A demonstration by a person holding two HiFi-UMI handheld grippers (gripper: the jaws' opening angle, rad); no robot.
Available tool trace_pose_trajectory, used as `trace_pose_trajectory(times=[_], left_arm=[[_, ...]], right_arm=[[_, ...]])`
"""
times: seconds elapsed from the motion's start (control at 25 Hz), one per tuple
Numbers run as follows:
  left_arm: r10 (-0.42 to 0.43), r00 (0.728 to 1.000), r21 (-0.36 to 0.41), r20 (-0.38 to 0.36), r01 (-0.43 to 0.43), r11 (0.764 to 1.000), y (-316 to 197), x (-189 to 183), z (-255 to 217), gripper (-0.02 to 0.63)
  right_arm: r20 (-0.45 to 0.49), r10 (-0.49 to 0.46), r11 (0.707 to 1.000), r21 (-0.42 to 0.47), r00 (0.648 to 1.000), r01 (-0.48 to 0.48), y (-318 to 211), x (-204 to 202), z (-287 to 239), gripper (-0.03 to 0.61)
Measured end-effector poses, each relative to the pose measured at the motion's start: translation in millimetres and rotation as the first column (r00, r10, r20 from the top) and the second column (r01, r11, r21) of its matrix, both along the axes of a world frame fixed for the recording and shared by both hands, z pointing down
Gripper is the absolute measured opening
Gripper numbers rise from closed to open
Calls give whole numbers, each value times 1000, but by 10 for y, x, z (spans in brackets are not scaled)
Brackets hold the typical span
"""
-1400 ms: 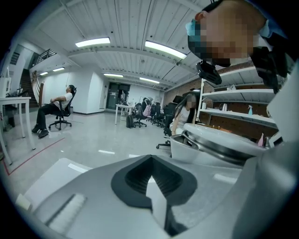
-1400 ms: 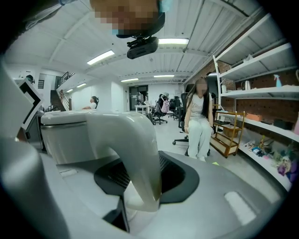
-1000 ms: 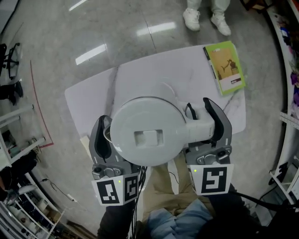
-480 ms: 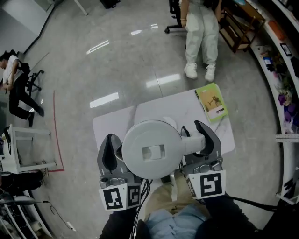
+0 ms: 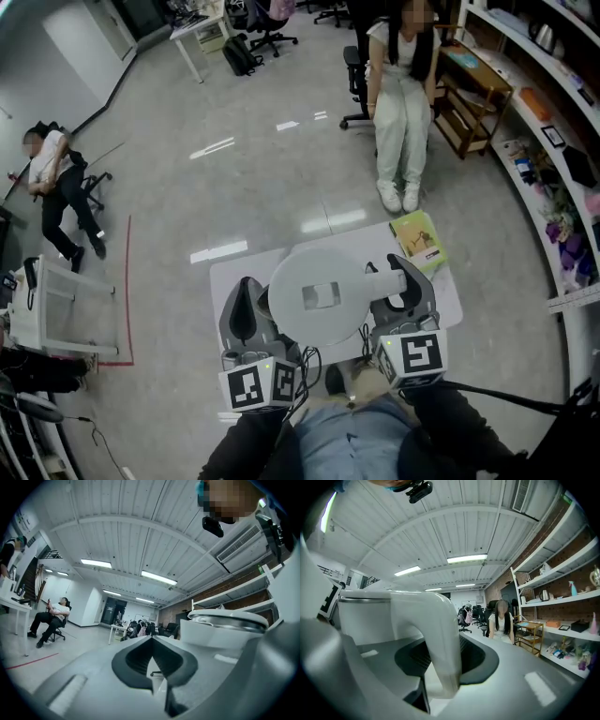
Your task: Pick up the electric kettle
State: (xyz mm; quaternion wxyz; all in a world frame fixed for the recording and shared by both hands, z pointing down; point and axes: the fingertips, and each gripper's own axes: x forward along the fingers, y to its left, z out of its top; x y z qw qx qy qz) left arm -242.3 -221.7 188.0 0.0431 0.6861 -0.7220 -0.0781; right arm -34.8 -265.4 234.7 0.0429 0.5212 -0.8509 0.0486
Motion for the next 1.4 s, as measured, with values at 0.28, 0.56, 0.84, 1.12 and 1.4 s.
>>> trace_pose_trajectory(times=[0.28,0.56,0.84,1.12,1.4], left_arm=[[5,1000,55,-4,-4,998,132,-63,-212,0],[14,1000,73,-4,-14,997,222,13,-268,2],[19,1000,79,1,-19,997,253,73,-345,2],[22,1000,75,3,-22,997,274,107,-295,0],[26,1000,78,3,-26,997,288,172,-289,0]], right_arm=[[11,-4,1000,24,1000,4,127,-73,-170,163],[22,3,1000,16,1000,-3,181,-8,-196,161],[33,15,1000,19,999,-16,217,54,-274,160],[15,11,999,38,1000,-11,240,84,-250,160],[37,37,999,24,999,-38,263,161,-251,160]])
